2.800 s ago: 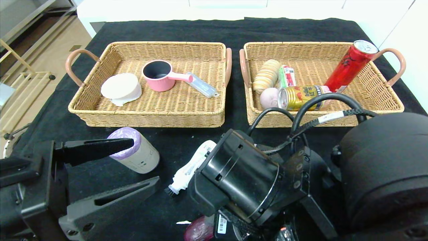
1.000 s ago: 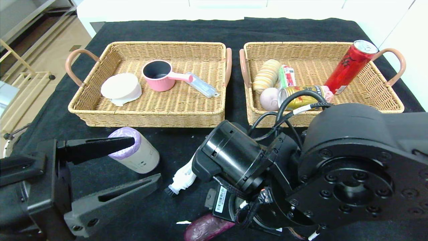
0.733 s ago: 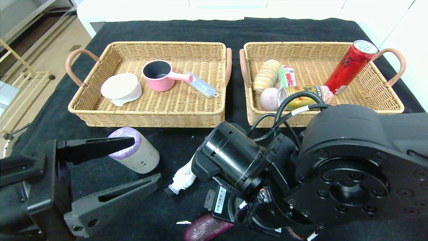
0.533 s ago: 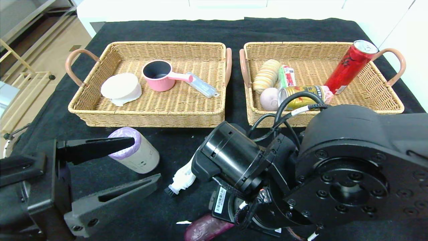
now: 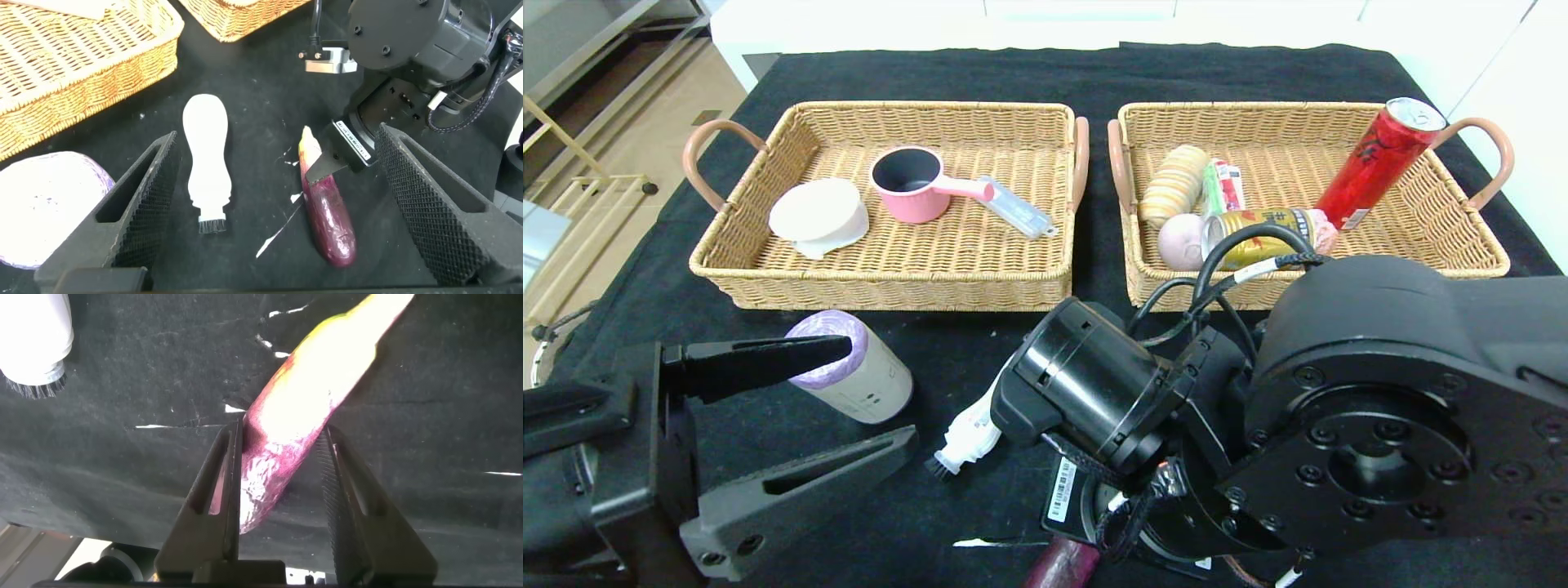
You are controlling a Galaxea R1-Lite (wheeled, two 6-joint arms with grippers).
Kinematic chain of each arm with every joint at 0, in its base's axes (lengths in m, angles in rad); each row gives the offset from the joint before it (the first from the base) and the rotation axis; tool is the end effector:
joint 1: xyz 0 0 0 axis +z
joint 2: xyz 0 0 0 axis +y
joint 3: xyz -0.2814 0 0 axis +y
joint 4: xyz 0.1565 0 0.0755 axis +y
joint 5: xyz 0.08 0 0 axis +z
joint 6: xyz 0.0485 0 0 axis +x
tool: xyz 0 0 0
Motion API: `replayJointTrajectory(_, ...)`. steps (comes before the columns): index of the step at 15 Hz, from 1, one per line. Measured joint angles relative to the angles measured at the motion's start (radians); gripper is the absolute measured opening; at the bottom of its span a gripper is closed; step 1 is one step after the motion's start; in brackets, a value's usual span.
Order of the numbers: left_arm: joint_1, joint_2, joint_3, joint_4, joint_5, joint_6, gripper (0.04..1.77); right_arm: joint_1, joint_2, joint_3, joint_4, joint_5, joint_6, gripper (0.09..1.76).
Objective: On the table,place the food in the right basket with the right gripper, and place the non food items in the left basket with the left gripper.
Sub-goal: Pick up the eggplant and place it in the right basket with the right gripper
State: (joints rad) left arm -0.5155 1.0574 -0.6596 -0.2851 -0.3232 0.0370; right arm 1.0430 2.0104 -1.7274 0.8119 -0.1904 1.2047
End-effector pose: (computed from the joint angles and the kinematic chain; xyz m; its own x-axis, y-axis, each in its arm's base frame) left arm 0.1321 -0.0925 0.2399 0.6632 -0.7408 -0.1066 0.7451 0.6669 0.0011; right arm 0.1840 0.2974 0.1700 0.3901 0.2933 -0.8728 0.1300 0.9209 0.3676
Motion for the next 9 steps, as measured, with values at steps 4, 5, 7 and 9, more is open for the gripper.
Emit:
replayJointTrajectory(4, 0.0, 0.0, 0.0, 0.0, 0.0, 0.0, 1.72, 0.0, 0.0, 0.001, 0.0, 0.0, 0.0, 0.67)
replayJointTrajectory(5, 0.0, 0.0, 0.0, 0.0, 0.0, 0.0, 1.72, 0.0, 0.0, 0.002, 0.0, 0.0, 0.0, 0.67)
replayJointTrajectory(7, 0.0, 0.0, 0.001, 0.0, 0.0, 0.0, 1.72, 0.0, 0.0, 0.002, 0.001, -0.001, -0.001, 0.67)
replayJointTrajectory(9, 0.0, 0.0, 0.001, 0.0, 0.0, 0.0, 1.72, 0.0, 0.0, 0.002, 0.001, -0.006, -0.004, 0.67)
